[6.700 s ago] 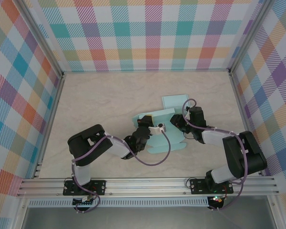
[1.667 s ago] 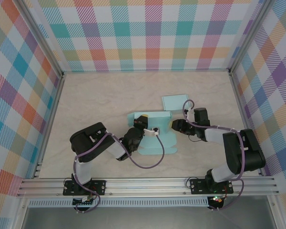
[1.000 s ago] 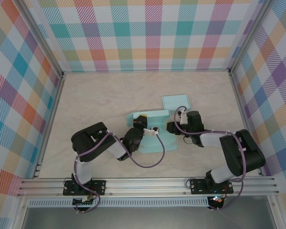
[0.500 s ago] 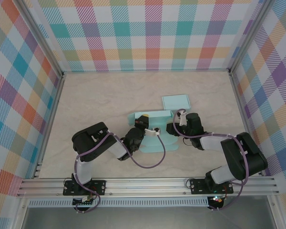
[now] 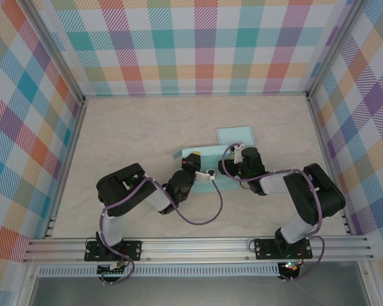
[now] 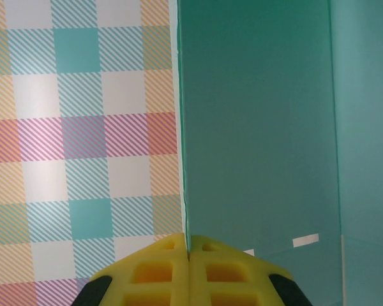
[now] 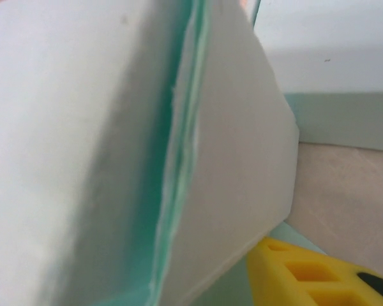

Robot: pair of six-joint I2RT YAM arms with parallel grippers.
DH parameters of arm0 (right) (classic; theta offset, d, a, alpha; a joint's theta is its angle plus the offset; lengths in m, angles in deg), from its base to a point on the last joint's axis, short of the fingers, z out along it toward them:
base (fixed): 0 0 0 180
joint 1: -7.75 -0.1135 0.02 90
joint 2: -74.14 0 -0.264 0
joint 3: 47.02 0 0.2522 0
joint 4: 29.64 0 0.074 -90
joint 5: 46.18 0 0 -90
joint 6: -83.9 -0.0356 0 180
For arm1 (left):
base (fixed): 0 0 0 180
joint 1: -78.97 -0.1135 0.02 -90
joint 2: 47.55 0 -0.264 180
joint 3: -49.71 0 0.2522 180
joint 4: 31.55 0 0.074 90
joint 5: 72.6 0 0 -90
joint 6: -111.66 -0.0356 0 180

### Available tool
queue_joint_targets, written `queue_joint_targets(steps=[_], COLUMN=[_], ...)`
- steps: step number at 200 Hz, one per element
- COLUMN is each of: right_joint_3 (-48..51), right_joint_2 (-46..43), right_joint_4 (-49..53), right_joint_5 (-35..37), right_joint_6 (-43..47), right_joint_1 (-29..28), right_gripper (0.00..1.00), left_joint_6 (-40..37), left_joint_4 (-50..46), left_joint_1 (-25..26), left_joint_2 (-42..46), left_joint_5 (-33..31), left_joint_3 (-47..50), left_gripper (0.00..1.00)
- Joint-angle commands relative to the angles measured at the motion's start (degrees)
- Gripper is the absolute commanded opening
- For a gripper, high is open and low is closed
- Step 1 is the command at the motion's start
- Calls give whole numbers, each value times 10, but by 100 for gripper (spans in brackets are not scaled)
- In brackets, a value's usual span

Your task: Fold the paper box

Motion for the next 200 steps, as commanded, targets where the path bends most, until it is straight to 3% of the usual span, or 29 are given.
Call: queue_joint_targets(steps=[1, 28, 97, 171, 200], right_joint_3=[-22, -26, 24, 62, 51], right_joint_2=[8, 0, -93, -339, -391], right_joint_4=[-56, -33, 51, 194, 259], right_joint_5=[39, 40, 20, -35, -36], right_joint_6=[41, 41, -10, -37, -58], right_joint_1=[-5, -4, -5, 24, 91], right_gripper=[46, 52, 52, 52, 48], left_joint_6=[2, 11, 16, -8, -14], left_joint_4=[-20, -37, -40, -12, -9], left_joint_1=[10, 4, -41, -47, -46], left_joint_2=[-10, -18, -44, -69, -66], left_joint_5=[30, 23, 35, 37, 37], left_joint_3=[-7, -17, -44, -44, -44], left_gripper=[0, 0, 0, 0, 0])
